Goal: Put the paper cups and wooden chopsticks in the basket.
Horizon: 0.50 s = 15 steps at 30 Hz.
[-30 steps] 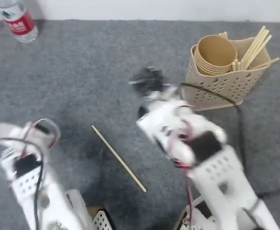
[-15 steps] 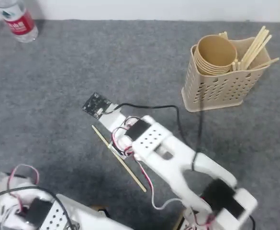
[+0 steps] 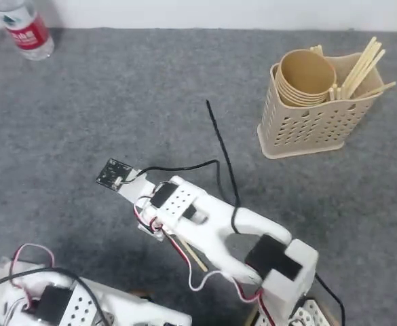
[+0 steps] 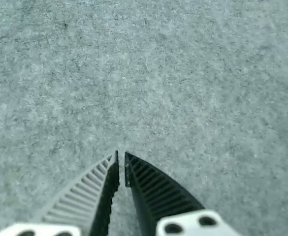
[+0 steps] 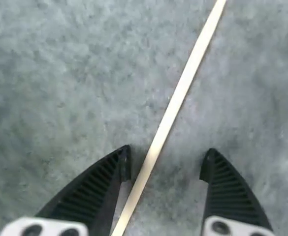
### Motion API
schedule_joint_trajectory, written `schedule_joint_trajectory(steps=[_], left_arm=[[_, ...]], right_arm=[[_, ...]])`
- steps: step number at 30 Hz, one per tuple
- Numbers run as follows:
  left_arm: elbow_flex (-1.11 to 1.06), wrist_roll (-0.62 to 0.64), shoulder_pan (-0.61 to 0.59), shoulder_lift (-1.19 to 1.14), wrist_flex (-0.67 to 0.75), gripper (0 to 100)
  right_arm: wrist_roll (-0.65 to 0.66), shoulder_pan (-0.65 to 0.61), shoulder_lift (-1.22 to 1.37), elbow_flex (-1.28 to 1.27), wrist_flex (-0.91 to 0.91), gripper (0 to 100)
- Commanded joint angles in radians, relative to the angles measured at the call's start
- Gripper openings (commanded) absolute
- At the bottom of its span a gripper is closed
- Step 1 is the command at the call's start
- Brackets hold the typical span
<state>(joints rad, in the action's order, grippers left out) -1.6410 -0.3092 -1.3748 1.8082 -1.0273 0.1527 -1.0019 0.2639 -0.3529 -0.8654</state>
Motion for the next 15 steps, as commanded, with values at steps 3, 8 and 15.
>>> schedule_joint_trajectory(steps=[3, 8, 15], left_arm=[[0.002, -0.009, 0.008, 0.015, -0.008, 1], [-0.010, -0.009, 0.011, 0.015, -0.003, 1], [-0.010, -0.009, 0.012, 0.015, -0.003, 1]], right_arm=[[0.058, -0.001, 0.090, 0.198, -0.113, 11.2], [0.060, 0.045, 0.240, 0.410, -0.303, 1.3], [0.061, 0.231, 0.371, 0.677, -0.507, 0.7]])
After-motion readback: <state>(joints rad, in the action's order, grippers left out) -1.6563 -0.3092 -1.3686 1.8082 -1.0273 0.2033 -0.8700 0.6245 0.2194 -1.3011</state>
